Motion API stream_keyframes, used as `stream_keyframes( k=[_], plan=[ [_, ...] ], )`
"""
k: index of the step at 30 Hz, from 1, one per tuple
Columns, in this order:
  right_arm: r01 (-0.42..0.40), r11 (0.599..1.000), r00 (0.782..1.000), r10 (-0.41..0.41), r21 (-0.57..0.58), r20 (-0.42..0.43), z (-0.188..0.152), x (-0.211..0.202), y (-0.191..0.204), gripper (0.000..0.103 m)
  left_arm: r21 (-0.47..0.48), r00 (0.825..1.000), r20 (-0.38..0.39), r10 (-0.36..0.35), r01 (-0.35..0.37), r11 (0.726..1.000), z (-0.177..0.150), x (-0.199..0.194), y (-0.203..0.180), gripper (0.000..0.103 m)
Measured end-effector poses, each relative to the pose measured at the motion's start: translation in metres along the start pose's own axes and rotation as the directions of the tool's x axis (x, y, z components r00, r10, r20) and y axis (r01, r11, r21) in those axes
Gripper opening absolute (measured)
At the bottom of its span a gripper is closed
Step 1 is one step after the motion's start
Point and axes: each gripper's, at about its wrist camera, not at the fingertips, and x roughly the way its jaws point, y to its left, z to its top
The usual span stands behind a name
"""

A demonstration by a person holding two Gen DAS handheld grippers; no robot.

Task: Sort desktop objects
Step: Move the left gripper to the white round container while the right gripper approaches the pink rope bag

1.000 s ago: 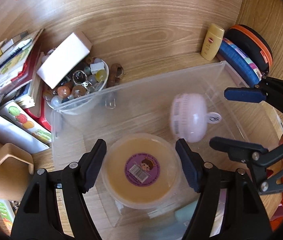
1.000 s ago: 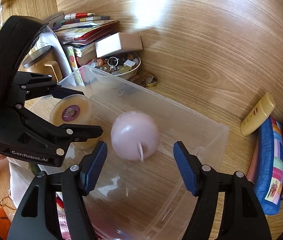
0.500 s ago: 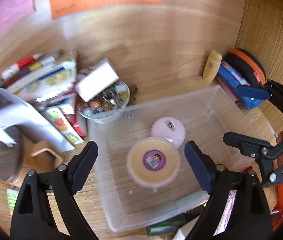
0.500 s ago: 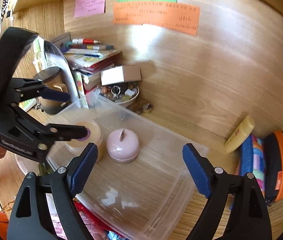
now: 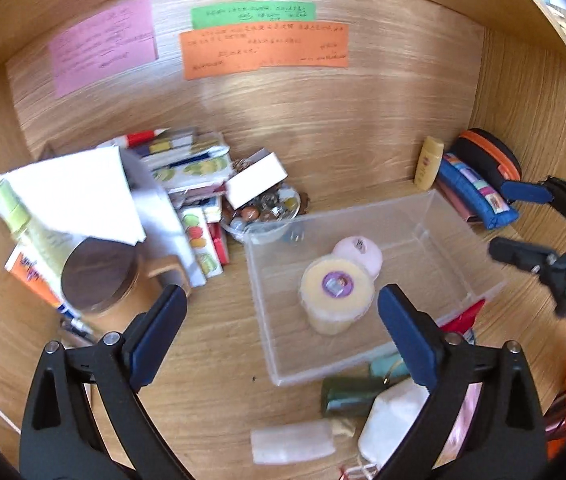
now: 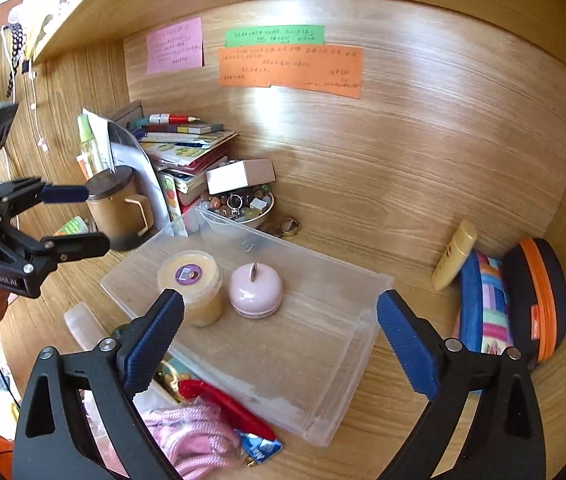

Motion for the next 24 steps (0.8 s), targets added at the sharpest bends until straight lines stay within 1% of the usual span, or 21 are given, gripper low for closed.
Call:
stream_keyframes(
  k=[6, 10, 18, 22, 24],
  plan=[
    [0.040, 0.999, 0.999, -0.040, -0.006, 0.000, -0.016, -0.011, 0.009, 0.098, -0.019, 0.999, -0.018, 0.035, -0.035, 0.999, -0.029, -0.006, 0.003, 0.098],
    [0.050, 0.999, 0.999, -0.050, -0.010, -0.005, -0.029, -0.014, 0.016, 0.098, -0.039, 0.999, -0.029, 0.036, -0.038, 0.999, -0.048, -0.009, 0.005, 0.098],
    [0.015, 0.998, 0.999, -0.012, 0.068, -0.047, -0.053, -0.012, 0.019, 0.098, -0.073, 0.995, -0.080, 0.053, -0.059, 0.996, -0.079, -0.004, 0.006, 0.098],
    [0.006, 0.993, 0.996, 0.004, 0.115, -0.086, -0.068, -0.009, 0.022, 0.098, -0.084, 0.993, -0.107, 0.042, -0.052, 0.995, -0.093, 0.000, 0.004, 0.098],
    [-0.016, 0.992, 0.995, 0.028, 0.125, -0.097, -0.076, -0.009, 0.026, 0.098, -0.088, 0.993, -0.110, 0.037, -0.047, 0.995, -0.098, 0.000, 0.003, 0.098]
  ],
)
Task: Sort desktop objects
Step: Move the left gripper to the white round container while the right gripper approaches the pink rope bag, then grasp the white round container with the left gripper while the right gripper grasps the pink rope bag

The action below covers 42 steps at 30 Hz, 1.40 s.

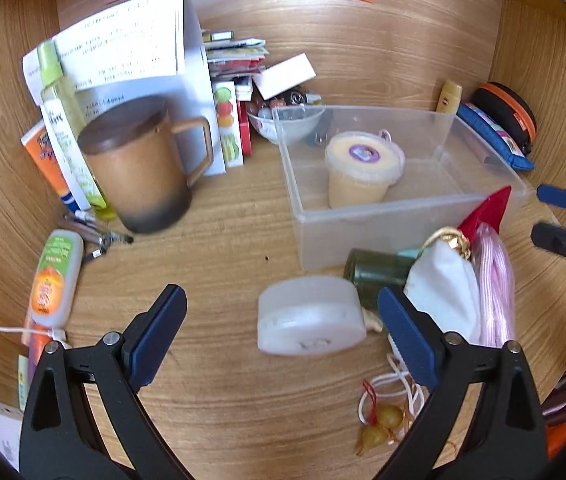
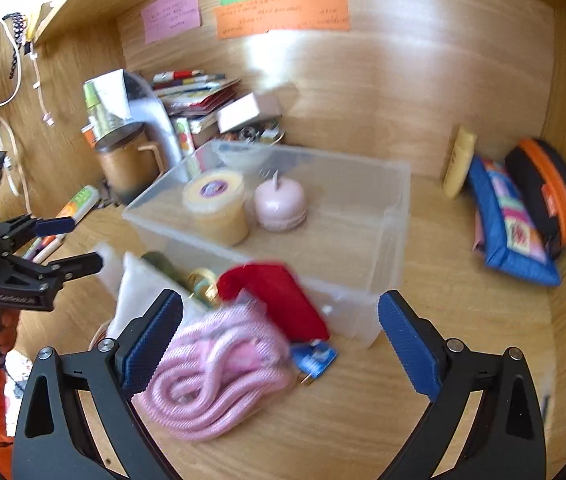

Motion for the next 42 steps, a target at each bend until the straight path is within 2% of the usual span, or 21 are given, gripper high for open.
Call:
stream_keyframes(
  k=[7, 14, 18, 23, 28, 30, 36, 37, 39, 42],
  plan=[
    [-0.074, 0.997, 0.995, 0.075, 0.019, -0.063, -0.032, -0.001, 0.017, 0.098, -0.029, 0.999, -0.033, -0.022, 0.021, 0.999, -0.015, 0.010, -0.002, 0.098],
    [-0.095, 0.994, 0.990, 0.090, -0.050, -0.107, -0.050, -0.001, 0.040, 0.098, -0.078, 0.998, -0.062, -0.030, 0.025, 0.997, -0.022, 0.024, 0.000, 0.098],
    [-0.115, 0.993, 0.982, 0.107, -0.040, -0.154, -0.057, 0.011, 0.042, 0.098, -0.113, 0.996, -0.073, -0.045, 0.036, 0.993, -0.021, 0.031, 0.002, 0.098],
    [-0.107, 0.994, 0.976, 0.100, -0.027, -0.192, -0.060, 0.026, 0.042, 0.098, -0.114, 0.996, -0.079, -0.038, 0.029, 0.993, -0.018, 0.041, -0.001, 0.098],
    [-0.063, 0.997, 0.973, 0.053, -0.039, -0.226, -0.061, 0.041, 0.041, 0.098, -0.094, 0.996, -0.084, -0.009, 0.001, 0.996, -0.014, 0.050, -0.006, 0.098],
    [-0.076, 0.997, 0.967, 0.069, -0.020, -0.244, -0.062, 0.046, 0.038, 0.098, -0.090, 0.996, -0.091, -0.022, 0.014, 0.996, -0.013, 0.054, -0.007, 0.098],
    [-0.082, 0.996, 0.974, 0.076, -0.019, -0.216, -0.061, 0.045, 0.034, 0.098, -0.091, 0.997, -0.070, -0.031, 0.025, 0.996, -0.015, 0.054, -0.006, 0.098],
    [-0.086, 0.996, 0.975, 0.080, -0.019, -0.209, -0.062, 0.045, 0.033, 0.097, -0.093, 0.998, -0.062, -0.030, 0.024, 0.995, -0.015, 0.053, -0.005, 0.098],
    [-0.108, 0.994, 0.975, 0.104, -0.013, -0.195, -0.062, 0.042, 0.030, 0.087, -0.097, 0.999, -0.035, -0.018, 0.014, 0.995, -0.016, 0.049, -0.004, 0.098],
    [-0.136, 0.991, 0.973, 0.134, 0.003, -0.186, -0.063, 0.038, 0.026, 0.081, -0.117, 1.000, 0.002, -0.003, 0.004, 0.993, -0.016, 0.043, 0.001, 0.098]
  ],
)
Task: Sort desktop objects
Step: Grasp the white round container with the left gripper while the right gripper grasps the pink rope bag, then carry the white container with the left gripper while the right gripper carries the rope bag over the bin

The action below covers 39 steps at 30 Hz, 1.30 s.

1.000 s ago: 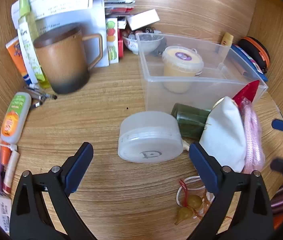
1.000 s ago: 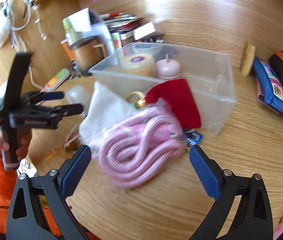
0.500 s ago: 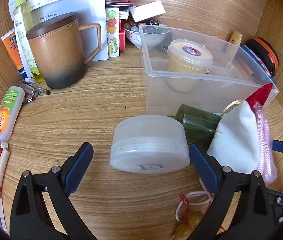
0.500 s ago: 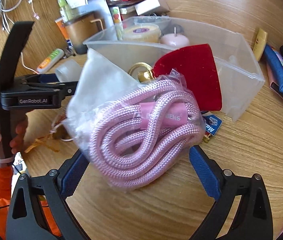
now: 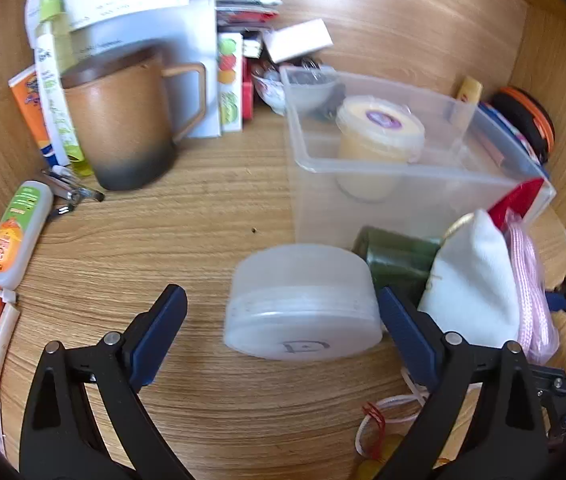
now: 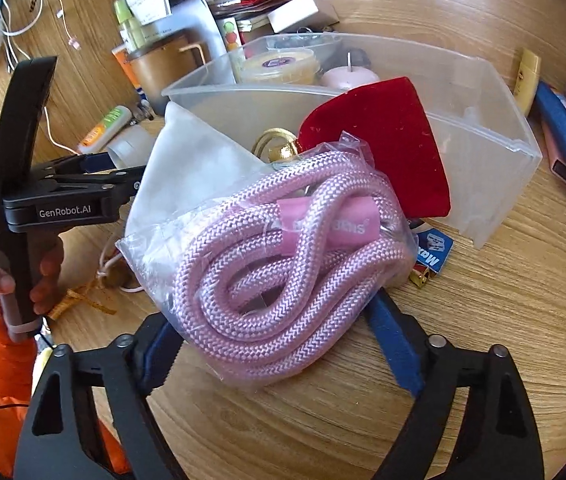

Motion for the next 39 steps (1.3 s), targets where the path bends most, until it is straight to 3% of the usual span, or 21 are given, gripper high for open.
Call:
stream_keyframes(
  k=[4, 14, 17, 23, 32, 39],
  plan=[
    [-0.038, 0.999, 0.999, 0.037, 0.020, 0.012, 0.000, -0.003, -0.004, 0.075, -0.029, 1.000, 0.018, -0.001, 0.002, 1.000, 0.001, -0.001, 0.006, 0.097],
    [-0.079, 0.995, 0.995, 0.075, 0.062, 0.063, -0.002, -0.016, -0.006, 0.066, 0.026, 1.000, 0.012, 0.006, -0.006, 1.000, -0.004, -0.004, -0.007, 0.072],
    [-0.062, 0.996, 0.995, 0.056, 0.065, 0.087, -0.004, -0.024, -0.007, 0.064, -0.010, 1.000, -0.005, -0.026, 0.026, 1.000, -0.005, -0.002, -0.004, 0.065],
    [-0.044, 0.997, 0.991, 0.036, 0.056, 0.132, -0.004, -0.040, -0.007, 0.062, -0.051, 1.000, 0.000, -0.012, 0.012, 0.999, -0.004, -0.003, 0.004, 0.065],
    [-0.012, 0.999, 0.985, 0.005, 0.037, 0.173, -0.005, -0.060, -0.012, 0.060, -0.039, 1.000, 0.027, -0.001, 0.002, 0.999, -0.007, -0.017, 0.002, 0.065],
    [0.062, 0.997, 0.982, -0.067, 0.035, 0.177, 0.005, -0.055, -0.019, 0.068, -0.011, 0.998, 0.067, -0.001, 0.001, 1.000, -0.003, -0.033, -0.005, 0.065]
  ],
)
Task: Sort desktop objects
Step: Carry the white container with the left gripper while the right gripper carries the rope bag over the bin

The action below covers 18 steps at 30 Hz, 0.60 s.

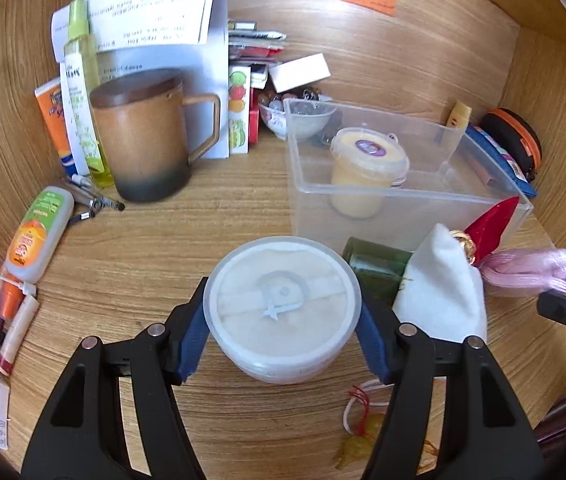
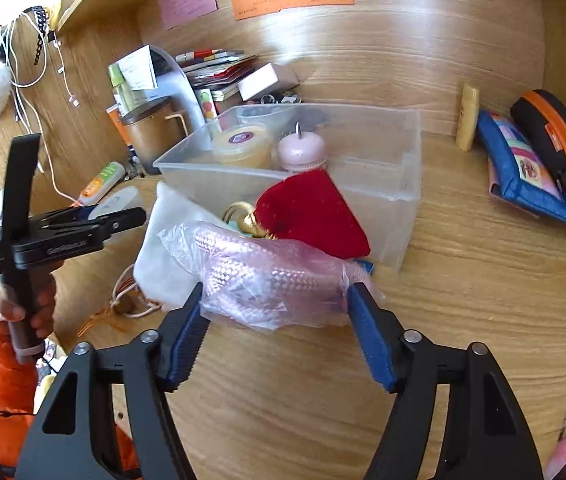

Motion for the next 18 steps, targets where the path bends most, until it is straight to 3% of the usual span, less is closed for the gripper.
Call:
stream_keyframes(
  k=[3, 8, 10, 14, 18],
  plan=[
    [0.027, 0.999, 1.000, -0.027, -0.036, 0.001, 0.003, 0.005, 0.003, 0.076, 0.006, 1.000, -0.002, -0.008, 0.008, 1.000, 0.000, -0.001, -0.003, 0.065],
    [0.039, 0.993, 0.999, -0.038, -0.115, 0.010, 0.009, 0.015, 0.009, 0.076, 0.003, 1.000, -0.001, -0.015, 0.015, 1.000, 0.001, -0.003, -0.004, 0.065],
    [0.022, 0.991, 1.000, -0.021, -0.130, 0.008, 0.013, 0.020, 0.009, 0.068, -0.005, 1.000, 0.003, -0.023, 0.023, 1.000, 0.002, -0.005, -0.003, 0.065],
    [0.028, 0.987, 1.000, -0.027, -0.157, 0.007, 0.021, 0.025, 0.009, 0.034, -0.009, 1.000, 0.017, -0.026, 0.027, 1.000, 0.005, -0.010, -0.005, 0.065],
    [-0.021, 0.990, 1.000, 0.022, -0.138, 0.001, 0.028, 0.021, 0.003, 0.024, -0.012, 0.999, 0.034, -0.026, 0.026, 1.000, 0.009, -0.015, -0.006, 0.065]
  ],
)
